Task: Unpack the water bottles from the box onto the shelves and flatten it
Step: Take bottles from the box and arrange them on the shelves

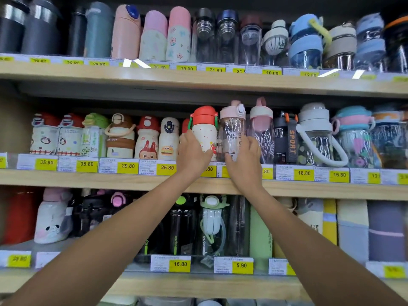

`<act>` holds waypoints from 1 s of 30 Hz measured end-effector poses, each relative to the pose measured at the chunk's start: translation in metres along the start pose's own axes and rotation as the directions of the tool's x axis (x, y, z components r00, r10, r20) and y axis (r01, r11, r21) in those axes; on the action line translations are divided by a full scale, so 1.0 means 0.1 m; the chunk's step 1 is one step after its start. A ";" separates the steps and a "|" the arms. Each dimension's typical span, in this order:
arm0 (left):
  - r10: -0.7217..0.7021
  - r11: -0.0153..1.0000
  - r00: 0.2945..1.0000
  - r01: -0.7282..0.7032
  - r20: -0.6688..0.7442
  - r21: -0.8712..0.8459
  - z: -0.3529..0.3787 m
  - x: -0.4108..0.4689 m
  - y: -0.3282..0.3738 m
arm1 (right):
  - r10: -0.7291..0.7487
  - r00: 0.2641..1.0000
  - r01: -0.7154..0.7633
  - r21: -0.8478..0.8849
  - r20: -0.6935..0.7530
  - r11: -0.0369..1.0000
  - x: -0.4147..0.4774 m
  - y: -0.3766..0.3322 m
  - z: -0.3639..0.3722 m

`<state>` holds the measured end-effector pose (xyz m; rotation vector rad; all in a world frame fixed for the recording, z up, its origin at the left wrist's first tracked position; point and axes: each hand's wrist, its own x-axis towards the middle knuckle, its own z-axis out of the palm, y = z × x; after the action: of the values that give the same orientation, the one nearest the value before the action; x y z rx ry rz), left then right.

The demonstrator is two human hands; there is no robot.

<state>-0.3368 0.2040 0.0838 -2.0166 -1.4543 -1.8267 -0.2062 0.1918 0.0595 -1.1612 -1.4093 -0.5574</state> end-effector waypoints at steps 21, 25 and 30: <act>-0.045 0.815 0.812 0.367 0.582 -0.449 1.89 -2.90 1.20 | 0.464 0.776 -0.609 0.315 0.427 0.728 -2.23 2.09 -2.09; -0.042 0.843 0.610 0.446 0.791 -0.299 2.60 -3.67 1.48 | 0.656 0.589 -0.797 0.201 0.472 0.570 -2.84 2.84 -2.66; -0.073 0.849 0.292 0.520 0.954 -0.094 3.45 -4.80 2.01 | 0.827 0.339 -0.932 0.044 0.449 0.358 -3.71 3.85 -3.50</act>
<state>0.1212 0.0184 -0.2981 -3.6066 -1.8552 -0.9098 0.2316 -0.0778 -0.3201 -1.6140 -0.8284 0.7111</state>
